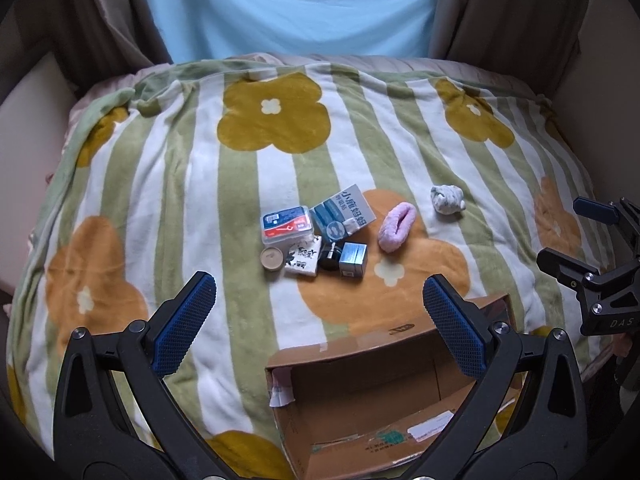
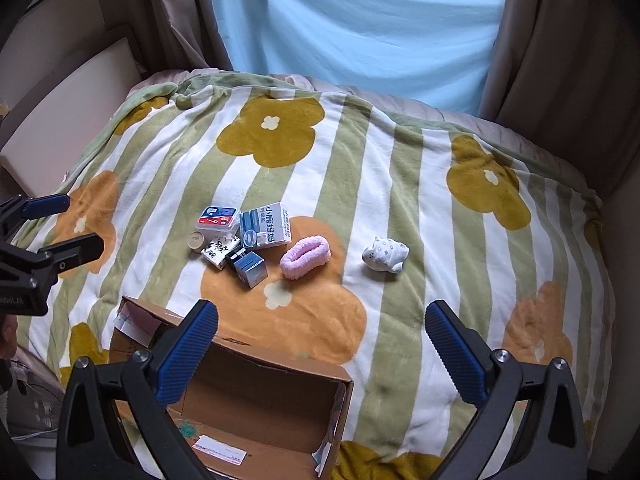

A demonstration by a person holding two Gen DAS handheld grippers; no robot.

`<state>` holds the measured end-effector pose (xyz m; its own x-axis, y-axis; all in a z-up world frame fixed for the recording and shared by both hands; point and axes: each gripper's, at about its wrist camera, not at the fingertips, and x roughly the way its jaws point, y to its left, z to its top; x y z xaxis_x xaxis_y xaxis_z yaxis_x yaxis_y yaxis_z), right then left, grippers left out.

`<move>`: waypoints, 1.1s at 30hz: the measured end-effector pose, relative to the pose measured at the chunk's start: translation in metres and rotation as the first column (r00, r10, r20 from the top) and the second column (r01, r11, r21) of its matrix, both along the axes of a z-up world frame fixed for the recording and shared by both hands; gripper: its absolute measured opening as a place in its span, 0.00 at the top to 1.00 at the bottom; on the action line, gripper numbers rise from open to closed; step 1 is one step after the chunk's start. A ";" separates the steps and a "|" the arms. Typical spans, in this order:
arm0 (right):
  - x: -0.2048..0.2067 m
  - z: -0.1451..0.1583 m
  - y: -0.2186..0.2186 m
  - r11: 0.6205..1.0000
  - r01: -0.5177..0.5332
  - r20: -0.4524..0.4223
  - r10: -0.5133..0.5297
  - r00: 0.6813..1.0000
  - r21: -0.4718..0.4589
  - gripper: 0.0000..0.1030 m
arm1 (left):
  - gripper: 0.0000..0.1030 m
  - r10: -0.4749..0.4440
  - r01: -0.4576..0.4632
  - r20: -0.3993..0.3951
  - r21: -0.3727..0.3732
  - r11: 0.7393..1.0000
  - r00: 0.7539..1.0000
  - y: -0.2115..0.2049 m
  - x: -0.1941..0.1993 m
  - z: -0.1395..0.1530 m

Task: Organize objects
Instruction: 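Grasp the floss box with the left tool while the right tool grasps the pink hair tie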

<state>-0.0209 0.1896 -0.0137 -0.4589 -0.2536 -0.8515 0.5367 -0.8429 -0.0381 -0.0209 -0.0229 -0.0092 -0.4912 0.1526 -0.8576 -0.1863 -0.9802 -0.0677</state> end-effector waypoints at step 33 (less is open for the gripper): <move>-0.119 -0.198 -0.075 0.904 -0.413 0.112 0.401 0.909 0.112 0.00 | 0.00 0.121 -0.114 0.410 -0.042 0.993 0.904 -0.014 -0.177 -0.243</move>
